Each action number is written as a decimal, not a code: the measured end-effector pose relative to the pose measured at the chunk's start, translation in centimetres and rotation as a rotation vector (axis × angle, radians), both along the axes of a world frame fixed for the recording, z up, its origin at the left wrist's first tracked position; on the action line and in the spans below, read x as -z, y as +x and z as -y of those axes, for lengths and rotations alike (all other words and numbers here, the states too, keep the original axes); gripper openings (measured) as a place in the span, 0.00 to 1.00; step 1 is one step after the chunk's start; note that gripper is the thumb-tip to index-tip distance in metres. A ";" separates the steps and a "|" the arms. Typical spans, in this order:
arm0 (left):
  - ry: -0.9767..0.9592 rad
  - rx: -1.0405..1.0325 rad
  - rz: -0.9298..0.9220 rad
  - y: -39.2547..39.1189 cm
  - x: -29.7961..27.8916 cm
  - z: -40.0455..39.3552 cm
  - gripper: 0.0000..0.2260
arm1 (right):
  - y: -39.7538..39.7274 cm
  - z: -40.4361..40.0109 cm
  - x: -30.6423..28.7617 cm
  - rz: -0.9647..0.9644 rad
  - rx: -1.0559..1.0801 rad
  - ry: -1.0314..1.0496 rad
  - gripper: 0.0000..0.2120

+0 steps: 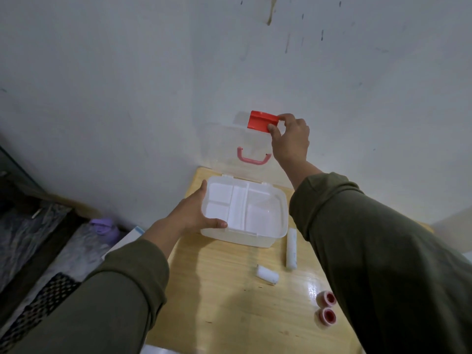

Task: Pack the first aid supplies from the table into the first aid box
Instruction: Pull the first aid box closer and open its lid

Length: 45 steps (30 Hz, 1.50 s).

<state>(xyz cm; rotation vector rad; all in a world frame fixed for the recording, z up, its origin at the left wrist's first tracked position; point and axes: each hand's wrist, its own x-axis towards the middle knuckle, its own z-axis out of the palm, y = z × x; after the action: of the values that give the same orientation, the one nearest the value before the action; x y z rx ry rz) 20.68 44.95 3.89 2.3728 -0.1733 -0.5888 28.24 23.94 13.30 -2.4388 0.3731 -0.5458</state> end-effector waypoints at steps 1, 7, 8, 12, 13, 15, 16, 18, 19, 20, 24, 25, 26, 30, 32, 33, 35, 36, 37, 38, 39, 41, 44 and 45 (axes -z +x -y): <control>0.000 0.001 0.002 -0.1 0.0 0.0 0.55 | 0.0 0.1 0.1 0.009 -0.008 -0.004 0.17; -0.004 0.006 0.012 -0.2 -0.3 0.0 0.55 | -0.8 0.7 0.8 -0.093 -0.069 -0.180 0.22; -0.004 0.005 0.013 -0.2 -0.3 0.1 0.54 | -1.0 0.8 1.1 -0.130 -0.080 -0.209 0.23; 0.000 0.006 0.018 -0.2 -0.3 0.1 0.54 | -1.4 1.2 1.8 -0.189 -0.109 -0.298 0.26; 0.003 0.006 0.018 -0.2 -0.4 0.1 0.54 | -1.4 1.3 1.8 -0.199 -0.112 -0.309 0.27; 0.009 0.006 0.018 -0.2 -0.4 0.1 0.54 | -1.6 1.5 1.8 -0.225 -0.121 -0.315 0.27; 0.009 0.008 0.019 -0.2 -0.4 0.2 0.54 | -1.7 1.7 1.7 -0.238 -0.128 -0.314 0.28; 0.008 0.011 0.021 -0.2 -0.5 0.2 0.54 | -1.9 1.9 1.6 -0.258 -0.143 -0.313 0.28; 0.007 0.014 0.023 -0.2 -0.6 0.2 0.54 | -2.0 2.0 1.5 -0.265 -0.147 -0.316 0.28; 0.009 0.017 0.024 -0.2 -0.6 0.2 0.54 | -2.1 2.1 1.4 -0.269 -0.150 -0.320 0.28; 0.025 0.019 0.029 0.0 -0.6 0.3 0.54 | -2.6 2.5 1.1 -0.260 -0.147 -0.332 0.28; 0.028 0.020 0.032 0.0 -0.7 0.3 0.54 | -2.7 2.6 1.1 -0.265 -0.147 -0.334 0.28; 0.032 0.019 0.033 0.1 -0.6 0.3 0.55 | -2.8 2.6 1.1 -0.272 -0.149 -0.336 0.28; 0.055 0.020 0.030 0.2 -0.6 0.3 0.55 | -3.2 3.0 1.0 -0.280 -0.150 -0.332 0.28; 0.065 0.026 0.038 0.3 -0.7 0.2 0.55 | -3.7 3.1 0.9 -0.269 -0.144 -0.325 0.29; 0.069 0.031 0.047 0.3 -0.8 0.3 0.55 | -4.0 3.2 0.9 -0.259 -0.141 -0.322 0.29; 0.063 0.034 0.072 0.1 -1.1 0.4 0.53 | -4.7 3.5 0.8 -0.241 -0.136 -0.316 0.29; 0.056 0.032 0.094 0.0 -1.3 0.5 0.52 | -5.1 3.7 0.7 -0.236 -0.134 -0.311 0.29; 0.049 0.029 0.122 -0.1 -1.5 0.7 0.50 | -5.6 4.1 0.6 -0.235 -0.130 -0.305 0.29; 0.047 0.025 0.149 -0.3 -1.8 1.0 0.49 | -6.1 4.4 0.5 -0.236 -0.123 -0.299 0.29; 0.050 0.022 0.178 -0.5 -2.2 1.3 0.49 | -6.7 4.8 0.4 -0.235 -0.113 -0.295 0.29; 0.058 0.019 0.226 -1.0 -2.9 2.1 0.49 | -8.1 5.7 0.0 -0.230 -0.094 -0.296 0.29; 0.016 0.034 0.266 -2.2 -3.9 3.9 0.49 | -10.9 7.2 -0.2 -0.219 -0.065 -0.286 0.30; -0.001 0.047 0.275 -2.7 -4.2 4.6 0.48 | -12.0 7.7 -0.2 -0.220 -0.056 -0.277 0.30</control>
<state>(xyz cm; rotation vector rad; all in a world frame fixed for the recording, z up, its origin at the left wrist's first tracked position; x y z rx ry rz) 17.94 40.37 8.05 2.4467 -0.3510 -0.2804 16.27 16.28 13.51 -2.7790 0.3353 -0.3229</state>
